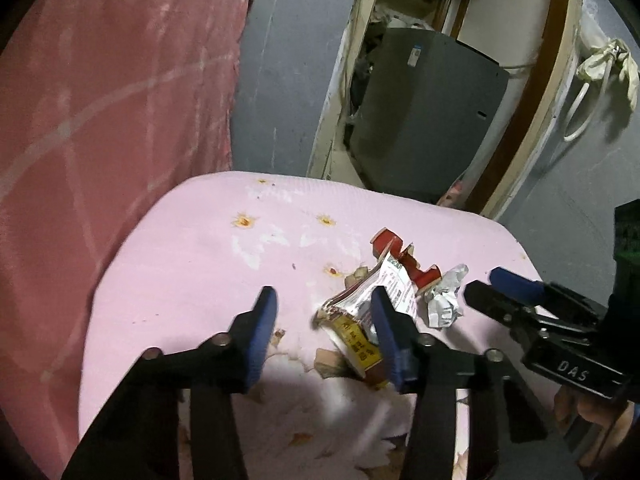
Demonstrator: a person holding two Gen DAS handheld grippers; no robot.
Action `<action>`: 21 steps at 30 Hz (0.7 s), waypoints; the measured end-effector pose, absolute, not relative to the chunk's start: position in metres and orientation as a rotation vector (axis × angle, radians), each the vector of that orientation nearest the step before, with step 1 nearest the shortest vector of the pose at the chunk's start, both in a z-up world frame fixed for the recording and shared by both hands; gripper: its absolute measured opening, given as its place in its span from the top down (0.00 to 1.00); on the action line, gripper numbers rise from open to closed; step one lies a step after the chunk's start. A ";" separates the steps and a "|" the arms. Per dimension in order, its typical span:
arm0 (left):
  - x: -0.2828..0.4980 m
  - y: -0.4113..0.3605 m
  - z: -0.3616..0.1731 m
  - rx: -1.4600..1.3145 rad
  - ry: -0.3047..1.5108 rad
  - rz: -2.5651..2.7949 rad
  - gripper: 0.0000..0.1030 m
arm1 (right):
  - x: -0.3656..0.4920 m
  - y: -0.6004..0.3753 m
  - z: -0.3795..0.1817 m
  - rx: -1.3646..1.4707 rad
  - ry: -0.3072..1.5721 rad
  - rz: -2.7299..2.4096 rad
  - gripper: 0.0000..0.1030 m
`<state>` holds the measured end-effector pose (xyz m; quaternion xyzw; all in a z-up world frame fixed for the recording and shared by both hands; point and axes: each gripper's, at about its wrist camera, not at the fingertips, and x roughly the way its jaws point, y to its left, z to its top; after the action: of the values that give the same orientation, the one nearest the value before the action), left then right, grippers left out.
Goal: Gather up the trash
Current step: 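Grasp the yellow-labelled packet with the left tool while the right tool grasps the silver foil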
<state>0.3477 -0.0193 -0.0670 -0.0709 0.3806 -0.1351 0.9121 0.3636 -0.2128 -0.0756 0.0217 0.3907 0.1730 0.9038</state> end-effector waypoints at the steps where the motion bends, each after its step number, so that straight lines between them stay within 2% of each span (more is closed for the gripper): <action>1: 0.349 -0.020 -0.068 -0.147 0.789 -0.279 0.66 | 0.367 -0.212 -0.076 0.044 0.820 0.364 0.56; 5: 0.353 -0.022 -0.070 -0.158 0.811 -0.301 0.73 | 0.376 -0.209 -0.079 0.046 0.852 0.380 0.60; 7: 0.355 -0.023 -0.070 -0.162 0.819 -0.310 0.81 | 0.381 -0.207 -0.082 0.046 0.874 0.389 0.64; 13: 0.357 -0.020 -0.069 -0.181 0.830 -0.323 0.82 | 0.385 -0.206 -0.088 0.062 0.906 0.421 0.95; 21: 0.349 -0.017 -0.065 -0.217 0.826 -0.328 0.83 | 0.374 -0.213 -0.082 0.083 0.863 0.426 0.96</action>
<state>0.3487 -0.0171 -0.0651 -0.1049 0.3987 -0.1583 0.8972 0.3738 -0.2127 -0.0821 0.0400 0.4147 0.2050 0.8857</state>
